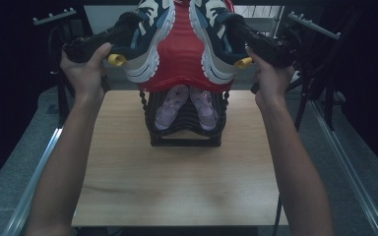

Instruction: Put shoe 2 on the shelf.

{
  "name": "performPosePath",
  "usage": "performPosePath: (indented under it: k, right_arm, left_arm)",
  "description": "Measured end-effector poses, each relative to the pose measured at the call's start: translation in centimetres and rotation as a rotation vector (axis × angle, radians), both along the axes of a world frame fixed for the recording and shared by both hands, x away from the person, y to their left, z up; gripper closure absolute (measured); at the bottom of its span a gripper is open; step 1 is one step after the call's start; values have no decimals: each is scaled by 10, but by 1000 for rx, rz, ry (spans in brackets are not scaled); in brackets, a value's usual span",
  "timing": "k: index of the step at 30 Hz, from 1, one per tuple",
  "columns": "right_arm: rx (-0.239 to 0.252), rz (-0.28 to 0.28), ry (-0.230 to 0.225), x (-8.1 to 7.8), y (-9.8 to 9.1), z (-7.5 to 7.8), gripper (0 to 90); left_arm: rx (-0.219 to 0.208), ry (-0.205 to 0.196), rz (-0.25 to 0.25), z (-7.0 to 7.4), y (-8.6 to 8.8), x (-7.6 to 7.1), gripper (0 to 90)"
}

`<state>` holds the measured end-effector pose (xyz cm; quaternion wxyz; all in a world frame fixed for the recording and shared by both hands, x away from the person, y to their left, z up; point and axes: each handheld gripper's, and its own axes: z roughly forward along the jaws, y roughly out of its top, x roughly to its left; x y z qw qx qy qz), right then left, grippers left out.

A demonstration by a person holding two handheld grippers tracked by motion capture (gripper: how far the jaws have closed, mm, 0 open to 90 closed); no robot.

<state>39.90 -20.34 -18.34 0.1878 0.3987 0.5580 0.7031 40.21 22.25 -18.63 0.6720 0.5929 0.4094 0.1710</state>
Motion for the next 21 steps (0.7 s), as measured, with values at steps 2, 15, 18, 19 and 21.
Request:
performPosePath:
  k: [2, 15, 18, 19, 21]
  right_arm:
    - [6, 4, 7, 3, 2, 0, 712]
    - [9, -12, 39, 18, 14, 0, 712]
    - [3, -19, 45, 20, 15, 0, 712]
    - [3, -22, 49, 21, 16, -1, 711]
    - [2, -23, 50, 23, 17, -1, 710]
  left_arm:
    - [-4, -1, 7, 1, -1, 2, 696]
    - [4, 8, 26, -2, -19, 17, 695]
    - [12, 4, 30, -3, -23, 18, 696]
    - [15, 4, 32, -3, -24, 18, 696]
    - [18, 5, 34, -2, -26, 20, 695]
